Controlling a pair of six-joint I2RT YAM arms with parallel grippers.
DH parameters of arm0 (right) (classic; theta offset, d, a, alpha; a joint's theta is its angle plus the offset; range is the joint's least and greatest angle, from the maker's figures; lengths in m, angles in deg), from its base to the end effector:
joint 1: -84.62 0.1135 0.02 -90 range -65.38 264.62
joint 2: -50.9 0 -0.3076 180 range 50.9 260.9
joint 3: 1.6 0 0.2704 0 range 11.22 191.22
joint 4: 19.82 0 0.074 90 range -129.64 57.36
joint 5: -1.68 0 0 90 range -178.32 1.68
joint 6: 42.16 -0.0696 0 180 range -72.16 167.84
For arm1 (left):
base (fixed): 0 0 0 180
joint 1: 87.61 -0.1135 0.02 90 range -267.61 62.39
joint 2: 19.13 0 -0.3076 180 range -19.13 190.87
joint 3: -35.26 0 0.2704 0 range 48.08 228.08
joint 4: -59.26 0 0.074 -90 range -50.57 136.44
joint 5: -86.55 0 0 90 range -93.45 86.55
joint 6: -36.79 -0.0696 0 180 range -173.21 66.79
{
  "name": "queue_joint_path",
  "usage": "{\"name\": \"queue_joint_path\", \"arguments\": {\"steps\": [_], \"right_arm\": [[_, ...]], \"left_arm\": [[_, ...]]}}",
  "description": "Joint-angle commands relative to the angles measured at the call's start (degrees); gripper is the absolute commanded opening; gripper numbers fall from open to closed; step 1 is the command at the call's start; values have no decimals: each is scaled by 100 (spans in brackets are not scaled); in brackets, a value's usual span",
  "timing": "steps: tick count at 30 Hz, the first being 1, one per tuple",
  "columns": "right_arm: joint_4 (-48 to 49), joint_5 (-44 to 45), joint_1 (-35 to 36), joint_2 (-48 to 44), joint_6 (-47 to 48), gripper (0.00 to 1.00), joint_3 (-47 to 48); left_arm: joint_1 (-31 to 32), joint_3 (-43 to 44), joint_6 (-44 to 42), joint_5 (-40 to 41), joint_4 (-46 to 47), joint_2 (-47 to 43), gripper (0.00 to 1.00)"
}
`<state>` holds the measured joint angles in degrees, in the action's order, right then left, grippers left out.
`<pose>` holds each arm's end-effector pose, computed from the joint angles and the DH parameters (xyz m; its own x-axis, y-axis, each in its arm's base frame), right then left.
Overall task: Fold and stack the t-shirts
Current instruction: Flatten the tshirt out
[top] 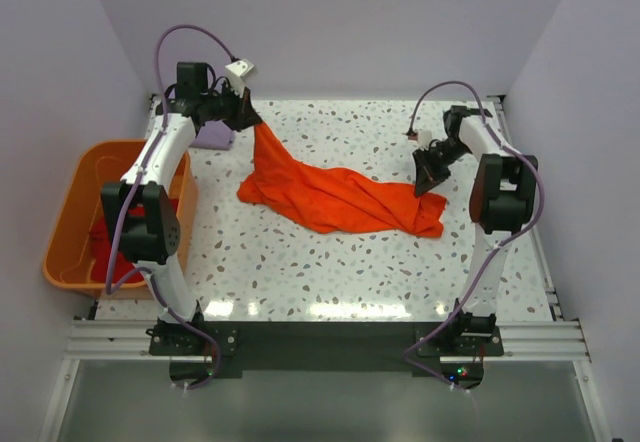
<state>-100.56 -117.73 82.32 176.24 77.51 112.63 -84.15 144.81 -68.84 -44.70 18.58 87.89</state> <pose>0.4599 0.0157 0.1778 -0.8929 -0.3957 -0.2149 -0.4502 0.7756 0.4424 0.4759 -0.0747 0.3415 -0.4421 0.2297 -0.8671 0.7082 0.6825 -0.1804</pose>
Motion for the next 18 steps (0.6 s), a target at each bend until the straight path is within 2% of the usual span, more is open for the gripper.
{"name": "queue_joint_path", "arguments": {"steps": [1, 3, 4, 8, 15, 17, 18], "right_arm": [[-63, -100, -16, -387, 30, 0, 265], [-98, -74, -16, -440, 12, 3, 292], [-99, -56, -16, -458, 4, 15, 301], [-55, 110, -15, -440, -23, 22, 318], [-28, 111, 2, -326, -49, 12, 345], [-28, 146, 11, -291, -49, 13, 362], [-72, 155, 28, -273, -49, 18, 389]], "left_arm": [[14, -14, -80, -32, 202, -243, 0], [14, -14, -80, -32, 193, -243, 0], [14, -22, -80, -23, 193, -235, 0], [23, -66, -36, -49, 246, -243, 0], [23, -40, -9, -49, 263, -217, 0], [23, -31, -9, -41, 263, -217, 0], [23, -31, -9, -49, 255, -217, 0]]}}
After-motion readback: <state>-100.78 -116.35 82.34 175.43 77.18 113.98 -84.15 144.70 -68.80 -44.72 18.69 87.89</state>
